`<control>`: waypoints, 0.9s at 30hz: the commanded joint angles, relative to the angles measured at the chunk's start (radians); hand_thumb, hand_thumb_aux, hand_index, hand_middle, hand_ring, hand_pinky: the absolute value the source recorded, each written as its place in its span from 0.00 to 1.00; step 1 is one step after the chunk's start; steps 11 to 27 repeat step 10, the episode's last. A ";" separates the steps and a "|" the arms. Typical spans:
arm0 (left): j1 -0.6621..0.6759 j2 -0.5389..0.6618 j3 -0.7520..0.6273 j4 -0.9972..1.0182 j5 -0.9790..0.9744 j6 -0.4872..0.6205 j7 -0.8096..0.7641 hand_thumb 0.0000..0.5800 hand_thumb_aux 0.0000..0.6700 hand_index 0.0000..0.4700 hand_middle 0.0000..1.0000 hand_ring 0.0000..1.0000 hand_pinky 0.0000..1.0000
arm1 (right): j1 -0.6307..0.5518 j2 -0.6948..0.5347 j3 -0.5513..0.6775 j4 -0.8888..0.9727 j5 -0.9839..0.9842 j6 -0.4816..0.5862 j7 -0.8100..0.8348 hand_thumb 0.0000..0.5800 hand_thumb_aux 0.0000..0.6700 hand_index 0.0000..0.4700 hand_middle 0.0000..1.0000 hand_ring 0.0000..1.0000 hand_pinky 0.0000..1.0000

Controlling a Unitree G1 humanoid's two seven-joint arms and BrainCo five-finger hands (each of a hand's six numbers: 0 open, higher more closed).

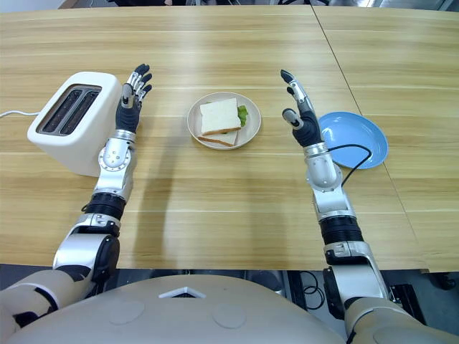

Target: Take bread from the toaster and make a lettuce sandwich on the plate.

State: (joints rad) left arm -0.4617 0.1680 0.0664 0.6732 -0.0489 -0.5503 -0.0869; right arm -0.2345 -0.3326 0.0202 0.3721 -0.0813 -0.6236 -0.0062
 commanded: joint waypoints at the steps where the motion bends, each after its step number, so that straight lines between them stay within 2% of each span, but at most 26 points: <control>1: -0.029 -0.015 0.025 0.080 0.020 -0.006 0.063 0.00 0.00 0.00 0.00 0.00 0.00 | -0.017 0.048 -0.016 0.075 0.035 0.003 0.018 0.00 0.00 0.00 0.00 0.00 0.00; 10: -0.089 -0.039 0.073 0.253 0.003 -0.054 0.111 0.00 0.00 0.00 0.00 0.00 0.00 | -0.137 0.114 -0.075 0.315 0.084 -0.058 0.035 0.00 0.00 0.00 0.00 0.00 0.00; 27: -0.089 -0.039 0.073 0.253 0.003 -0.054 0.111 0.00 0.00 0.00 0.00 0.00 0.00 | -0.137 0.114 -0.075 0.315 0.084 -0.058 0.035 0.00 0.00 0.00 0.00 0.00 0.00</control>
